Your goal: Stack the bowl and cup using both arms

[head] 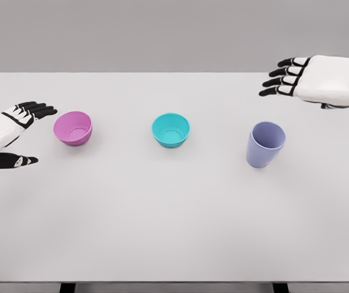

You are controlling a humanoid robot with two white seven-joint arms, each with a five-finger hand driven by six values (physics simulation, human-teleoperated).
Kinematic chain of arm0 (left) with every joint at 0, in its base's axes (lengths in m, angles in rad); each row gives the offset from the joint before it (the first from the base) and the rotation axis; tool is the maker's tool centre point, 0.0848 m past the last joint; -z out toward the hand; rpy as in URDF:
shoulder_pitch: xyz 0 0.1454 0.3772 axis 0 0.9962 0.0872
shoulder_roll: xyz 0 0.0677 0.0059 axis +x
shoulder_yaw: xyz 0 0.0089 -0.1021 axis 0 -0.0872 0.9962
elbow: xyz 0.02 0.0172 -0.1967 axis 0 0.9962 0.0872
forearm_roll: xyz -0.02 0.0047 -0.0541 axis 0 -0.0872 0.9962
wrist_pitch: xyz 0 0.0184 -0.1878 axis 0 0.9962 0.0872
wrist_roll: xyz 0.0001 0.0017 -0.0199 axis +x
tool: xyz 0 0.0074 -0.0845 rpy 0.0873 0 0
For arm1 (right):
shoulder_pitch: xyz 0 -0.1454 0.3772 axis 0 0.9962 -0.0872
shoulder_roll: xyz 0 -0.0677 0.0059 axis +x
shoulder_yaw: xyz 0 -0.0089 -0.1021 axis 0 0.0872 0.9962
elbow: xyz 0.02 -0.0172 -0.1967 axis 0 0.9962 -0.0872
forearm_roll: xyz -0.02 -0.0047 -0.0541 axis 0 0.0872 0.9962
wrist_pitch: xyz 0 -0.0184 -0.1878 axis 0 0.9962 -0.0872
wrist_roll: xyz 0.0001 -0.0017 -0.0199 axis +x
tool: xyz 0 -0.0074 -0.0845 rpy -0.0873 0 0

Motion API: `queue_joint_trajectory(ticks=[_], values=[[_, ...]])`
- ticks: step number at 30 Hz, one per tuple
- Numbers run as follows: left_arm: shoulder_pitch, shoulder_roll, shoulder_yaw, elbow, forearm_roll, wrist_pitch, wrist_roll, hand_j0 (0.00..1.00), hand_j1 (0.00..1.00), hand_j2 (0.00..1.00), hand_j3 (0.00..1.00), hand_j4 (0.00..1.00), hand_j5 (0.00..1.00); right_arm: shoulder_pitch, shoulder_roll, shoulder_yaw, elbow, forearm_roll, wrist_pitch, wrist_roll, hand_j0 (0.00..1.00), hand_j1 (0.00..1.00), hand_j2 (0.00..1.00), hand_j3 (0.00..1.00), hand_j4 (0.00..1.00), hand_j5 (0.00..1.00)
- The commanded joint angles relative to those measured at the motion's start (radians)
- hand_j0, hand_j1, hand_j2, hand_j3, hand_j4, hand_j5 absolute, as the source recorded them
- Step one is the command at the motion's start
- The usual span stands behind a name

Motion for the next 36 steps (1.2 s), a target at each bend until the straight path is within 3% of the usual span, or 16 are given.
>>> queue_joint_trajectory(ticks=[1, 5, 7, 8, 10, 11, 13, 15, 16, 17, 20, 25, 31, 32, 36], values=[[0.000, 0.001, 0.000, 0.000, 0.004, 0.001, 0.000, 1.00, 1.00, 1.00, 1.00, 1.00, 1.00, 0.000, 0.001, 0.009, 0.000, -0.002, 0.002, 0.000, 1.00, 1.00, 1.00, 1.00, 1.00, 1.00], [-0.008, 0.001, 0.002, -0.005, 0.003, 0.001, -0.006, 1.00, 1.00, 1.00, 1.00, 1.00, 1.00, -0.009, 0.052, -0.011, 0.000, -0.035, 0.002, 0.000, 1.00, 1.00, 1.00, 1.00, 1.00, 1.00], [-0.014, 0.014, 0.077, -0.011, 0.012, 0.001, -0.110, 1.00, 1.00, 1.00, 1.00, 1.00, 1.00, -0.017, 0.049, -0.011, 0.000, -0.055, 0.002, 0.000, 1.00, 1.00, 1.00, 1.00, 1.00, 1.00], [-0.017, 0.029, 0.132, -0.026, 0.035, 0.001, -0.210, 1.00, 1.00, 1.00, 1.00, 1.00, 1.00, -0.017, 0.049, -0.015, 0.000, -0.061, 0.002, 0.000, 1.00, 1.00, 1.00, 1.00, 1.00, 1.00], [-0.009, 0.107, 0.132, -0.049, 0.154, 0.001, -0.397, 1.00, 1.00, 1.00, 1.00, 1.00, 1.00, -0.017, 0.006, -0.014, 0.002, -0.067, 0.002, 0.000, 1.00, 1.00, 1.00, 1.00, 1.00, 1.00], [-0.015, 0.113, 0.131, -0.072, 0.190, 0.001, -0.439, 1.00, 1.00, 1.00, 1.00, 1.00, 1.00, -0.011, -0.006, -0.006, 0.002, -0.068, 0.002, 0.000, 1.00, 1.00, 1.00, 1.00, 1.00, 1.00], [-0.080, 0.110, 0.129, -0.123, 0.233, 0.001, -0.439, 1.00, 1.00, 1.00, 1.00, 1.00, 1.00, 0.018, -0.051, 0.018, 0.002, -0.070, 0.002, 0.000, 1.00, 1.00, 1.00, 1.00, 1.00, 1.00], [-0.138, 0.113, 0.103, -0.126, 0.225, 0.087, -0.439, 1.00, 1.00, 1.00, 1.00, 1.00, 1.00, 0.040, -0.059, 0.015, 0.002, -0.070, 0.002, 0.000, 1.00, 1.00, 1.00, 1.00, 1.00, 1.00], [-0.185, 0.113, 0.067, -0.129, 0.222, 0.167, -0.439, 1.00, 1.00, 1.00, 1.00, 1.00, 1.00, 0.037, -0.057, 0.014, 0.002, -0.070, 0.002, 0.000, 1.00, 1.00, 1.00, 1.00, 1.00, 1.00], [-0.261, 0.113, -0.013, -0.129, 0.204, 0.277, -0.439, 0.99, 0.99, 0.99, 0.99, 0.99, 0.99, 0.035, -0.043, -0.011, 0.002, -0.070, 0.002, 0.000, 1.00, 1.00, 1.00, 1.00, 1.00, 1.00], [-0.393, 0.109, -0.231, -0.129, 0.142, 0.458, -0.439, 1.00, 1.00, 1.00, 1.00, 1.00, 1.00, 0.038, -0.022, -0.049, 0.002, -0.068, 0.002, 0.000, 1.00, 1.00, 1.00, 1.00, 1.00, 1.00], [-0.541, 0.116, -0.541, -0.129, 0.139, 0.511, -0.439, 1.00, 1.00, 1.00, 1.00, 1.00, 1.00, 0.029, 0.004, -0.051, 0.002, -0.068, 0.002, 0.000, 1.00, 1.00, 1.00, 1.00, 1.00, 1.00], [-0.569, 0.139, -0.601, -0.125, 0.139, 0.511, -0.439, 1.00, 1.00, 1.00, 1.00, 1.00, 1.00, 0.037, 0.004, -0.048, 0.002, -0.068, 0.002, 0.000, 1.00, 1.00, 1.00, 1.00, 1.00, 1.00], [-0.574, 0.139, -0.616, -0.123, 0.139, 0.520, -0.439, 0.95, 0.95, 0.95, 0.95, 0.95, 0.95, 0.040, 0.000, -0.046, 0.002, -0.067, 0.002, 0.000, 1.00, 1.00, 1.00, 1.00, 1.00, 1.00], [-0.610, 0.138, -0.636, -0.121, 0.147, 0.567, -0.439, 1.00, 1.00, 1.00, 1.00, 1.00, 1.00, 0.041, 0.004, -0.040, 0.002, -0.067, 0.002, 0.000, 1.00, 1.00, 1.00, 1.00, 1.00, 1.00]])
